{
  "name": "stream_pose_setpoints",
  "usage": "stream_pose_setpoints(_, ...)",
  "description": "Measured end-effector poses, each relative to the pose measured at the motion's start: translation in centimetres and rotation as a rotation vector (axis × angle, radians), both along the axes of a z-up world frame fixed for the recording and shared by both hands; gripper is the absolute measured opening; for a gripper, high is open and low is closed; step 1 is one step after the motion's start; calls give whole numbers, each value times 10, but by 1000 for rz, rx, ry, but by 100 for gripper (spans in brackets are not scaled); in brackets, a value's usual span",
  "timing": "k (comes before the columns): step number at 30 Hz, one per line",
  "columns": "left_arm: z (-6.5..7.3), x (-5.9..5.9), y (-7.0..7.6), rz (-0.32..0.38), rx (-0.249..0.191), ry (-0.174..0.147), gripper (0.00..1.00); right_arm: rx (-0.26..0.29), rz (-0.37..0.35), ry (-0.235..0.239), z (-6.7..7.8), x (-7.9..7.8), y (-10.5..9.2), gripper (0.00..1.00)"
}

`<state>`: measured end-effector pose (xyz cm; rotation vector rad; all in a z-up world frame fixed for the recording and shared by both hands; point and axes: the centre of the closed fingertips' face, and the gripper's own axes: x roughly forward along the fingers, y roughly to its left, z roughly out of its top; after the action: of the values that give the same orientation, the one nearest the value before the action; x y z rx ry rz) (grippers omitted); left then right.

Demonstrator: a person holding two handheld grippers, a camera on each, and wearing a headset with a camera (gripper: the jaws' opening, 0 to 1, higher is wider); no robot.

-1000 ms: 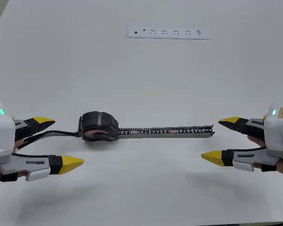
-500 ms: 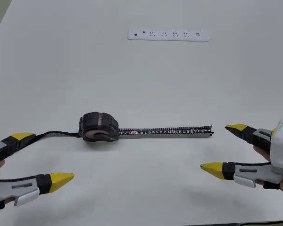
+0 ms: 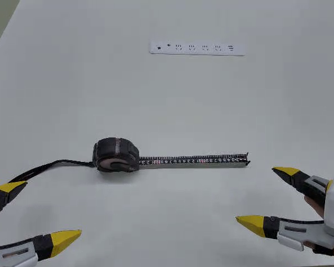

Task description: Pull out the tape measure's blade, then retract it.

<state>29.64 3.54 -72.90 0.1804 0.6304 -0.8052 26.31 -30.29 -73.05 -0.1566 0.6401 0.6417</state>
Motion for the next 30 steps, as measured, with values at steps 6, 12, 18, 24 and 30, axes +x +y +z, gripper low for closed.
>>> stream_pose_setpoints(6, 1, -4, -1, 11, -8, -4, 87, 2, -13, 4, -2, -7, 0, 83)
stream_pose_setpoints(12, 1, -9, 0, 30, -19, 0, 88, 8, -26, 6, -3, -13, -1, 84)
stream_pose_setpoints(18, 3, -9, -2, 31, -25, -5, 89, 8, -29, 7, -4, -14, -2, 85)
stream_pose_setpoints(24, 6, -6, -3, 31, -33, -8, 89, 13, -30, 2, -2, -13, -2, 85)
stream_pose_setpoints(30, 6, -7, -4, 31, -35, -6, 89, 16, -31, 3, -3, -13, -1, 85)
